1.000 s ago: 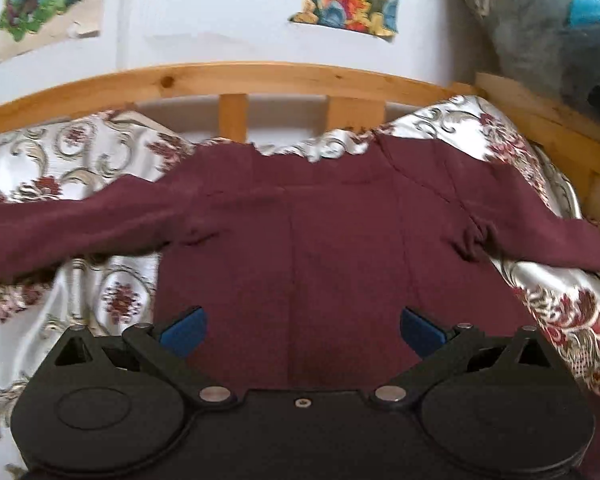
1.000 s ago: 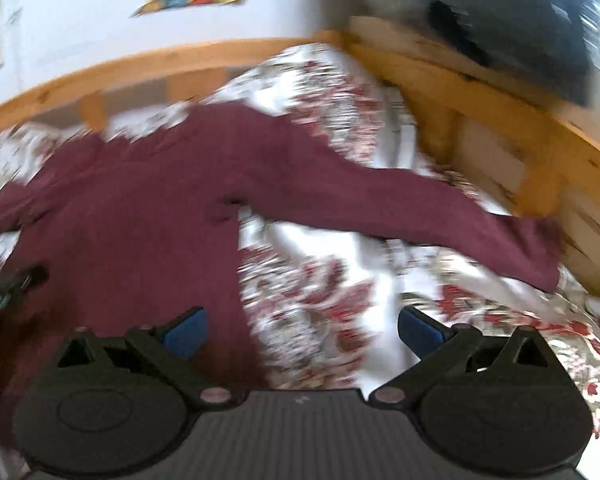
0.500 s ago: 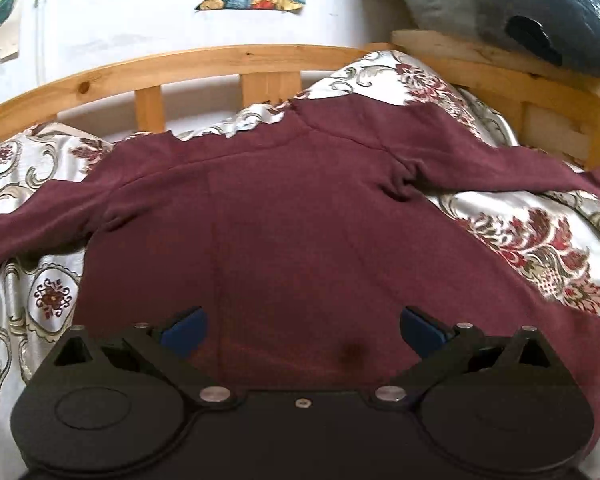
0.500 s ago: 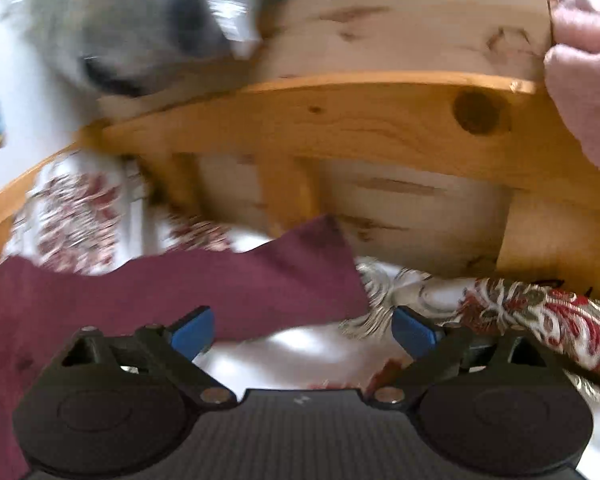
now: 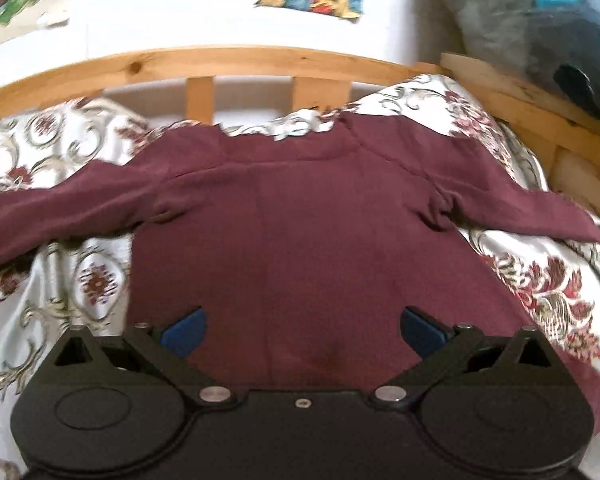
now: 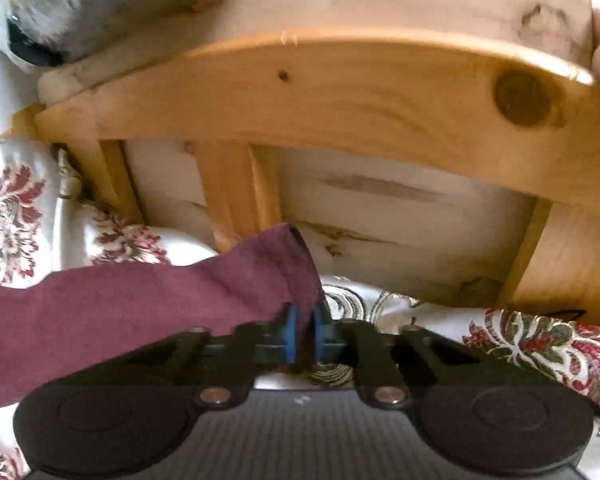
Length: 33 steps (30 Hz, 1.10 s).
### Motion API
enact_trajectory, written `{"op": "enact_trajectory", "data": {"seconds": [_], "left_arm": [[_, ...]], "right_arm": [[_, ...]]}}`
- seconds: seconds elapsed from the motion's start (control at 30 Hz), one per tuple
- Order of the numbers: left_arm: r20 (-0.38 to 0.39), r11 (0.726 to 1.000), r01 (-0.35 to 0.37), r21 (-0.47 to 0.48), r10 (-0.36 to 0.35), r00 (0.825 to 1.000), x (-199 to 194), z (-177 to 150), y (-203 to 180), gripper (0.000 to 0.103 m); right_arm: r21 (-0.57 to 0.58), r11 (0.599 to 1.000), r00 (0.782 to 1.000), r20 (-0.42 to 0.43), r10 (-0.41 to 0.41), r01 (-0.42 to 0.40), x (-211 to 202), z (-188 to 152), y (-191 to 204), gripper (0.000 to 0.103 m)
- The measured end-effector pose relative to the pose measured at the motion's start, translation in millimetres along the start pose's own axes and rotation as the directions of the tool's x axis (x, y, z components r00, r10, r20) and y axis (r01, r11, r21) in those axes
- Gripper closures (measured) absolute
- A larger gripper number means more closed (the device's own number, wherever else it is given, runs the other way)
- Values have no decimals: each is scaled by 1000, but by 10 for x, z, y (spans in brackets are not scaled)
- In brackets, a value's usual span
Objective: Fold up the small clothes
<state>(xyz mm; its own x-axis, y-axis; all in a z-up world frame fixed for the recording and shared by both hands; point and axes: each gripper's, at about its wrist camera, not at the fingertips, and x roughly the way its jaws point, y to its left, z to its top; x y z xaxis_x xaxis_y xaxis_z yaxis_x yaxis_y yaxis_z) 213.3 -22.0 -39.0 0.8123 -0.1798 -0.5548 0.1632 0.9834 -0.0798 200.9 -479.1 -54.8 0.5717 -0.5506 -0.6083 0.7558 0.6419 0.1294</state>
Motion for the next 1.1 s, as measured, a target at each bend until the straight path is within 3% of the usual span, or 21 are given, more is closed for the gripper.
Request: {"op": "enact_trajectory", "data": {"seconds": [0.13, 0.27, 0.37, 0.47, 0.6, 0.73, 0.83, 0.93, 1.03, 1.07, 1.1], "left_arm": [[10, 994, 45, -102, -45, 999, -138, 110, 275, 1], [-16, 981, 56, -185, -60, 998, -239, 277, 527, 1], [-3, 973, 46, -227, -49, 999, -352, 367, 677, 1], [33, 953, 80, -291, -74, 997, -460, 428, 832, 1], [88, 926, 100, -365, -73, 993, -577, 486, 1001, 1], [131, 925, 68, -373, -21, 991, -689, 529, 1120, 1], [152, 914, 51, -403, 12, 988, -714, 520, 1239, 1], [147, 883, 50, -467, 21, 989, -670, 502, 1398, 1], [134, 859, 41, -511, 33, 990, -598, 477, 1510, 1], [129, 854, 37, -519, 36, 991, -574, 459, 1540, 1], [122, 850, 35, -525, 35, 992, -545, 448, 1559, 1]], "right_arm": [[-52, 998, 996, 85, 38, -34, -387, -1, 142, 97], [-156, 982, 981, 149, 126, -103, -817, 142, 494, 97], [-273, 943, 943, 219, 252, -189, -1279, 265, 883, 97], [-388, 872, 886, 228, 404, -298, -1752, 286, 1316, 97], [-551, 735, 802, 184, 568, -395, -2226, 85, 1976, 97], [-679, 554, 712, 66, 699, -481, -2615, -382, 2528, 97], [-750, 420, 661, -30, 750, -510, -2733, -806, 2849, 97], [-828, 282, 623, -101, 776, -485, -2830, -1309, 2983, 97], [-860, 168, 615, -194, 764, -481, -2774, -1718, 3131, 90], [-858, 138, 610, -229, 759, -494, -2744, -1810, 3126, 80], [-853, 114, 604, -259, 754, -509, -2723, -1879, 3107, 63]]}}
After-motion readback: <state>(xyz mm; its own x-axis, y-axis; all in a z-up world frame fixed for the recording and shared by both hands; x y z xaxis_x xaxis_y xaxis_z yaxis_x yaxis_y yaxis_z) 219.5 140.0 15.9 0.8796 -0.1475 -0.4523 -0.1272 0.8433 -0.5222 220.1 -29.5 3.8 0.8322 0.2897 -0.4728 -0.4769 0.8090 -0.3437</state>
